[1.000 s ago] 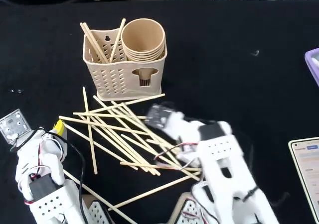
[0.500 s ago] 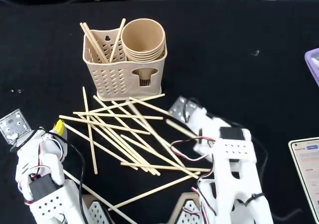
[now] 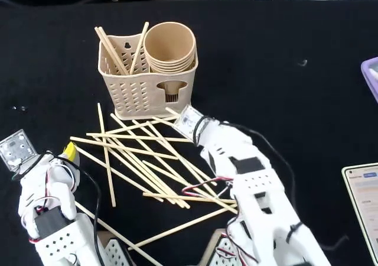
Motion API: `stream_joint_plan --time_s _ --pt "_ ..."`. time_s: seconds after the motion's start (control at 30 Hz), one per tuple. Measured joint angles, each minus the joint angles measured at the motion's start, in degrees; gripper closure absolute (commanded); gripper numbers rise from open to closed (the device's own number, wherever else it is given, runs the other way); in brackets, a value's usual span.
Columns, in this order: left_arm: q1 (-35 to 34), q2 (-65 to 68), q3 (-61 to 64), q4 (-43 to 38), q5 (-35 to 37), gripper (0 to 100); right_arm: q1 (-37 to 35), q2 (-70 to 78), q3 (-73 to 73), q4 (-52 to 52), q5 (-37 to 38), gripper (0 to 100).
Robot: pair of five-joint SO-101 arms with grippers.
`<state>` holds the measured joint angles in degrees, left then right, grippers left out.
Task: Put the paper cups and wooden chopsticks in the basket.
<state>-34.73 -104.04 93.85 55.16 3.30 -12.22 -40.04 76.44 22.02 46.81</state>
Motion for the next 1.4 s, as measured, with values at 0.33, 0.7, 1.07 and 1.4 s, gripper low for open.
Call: stream_joint_plan --time_s 0.33,0.7,1.07,1.4 --pt "0.0 0.0 0.0 0.0 0.0 72 0.0 19.6 -8.4 -1.0 -1.8 90.2" --pt "0.0 0.0 0.0 0.0 0.0 72 0.0 21.9 -9.7 -1.0 -3.3 84.7" --pt "0.0 0.0 0.0 0.0 0.0 72 0.0 22.3 -12.6 6.8 -3.3 98.3" --pt "0.0 0.0 0.0 0.0 0.0 72 4.4 21.4 -19.3 18.7 -3.3 98.8"
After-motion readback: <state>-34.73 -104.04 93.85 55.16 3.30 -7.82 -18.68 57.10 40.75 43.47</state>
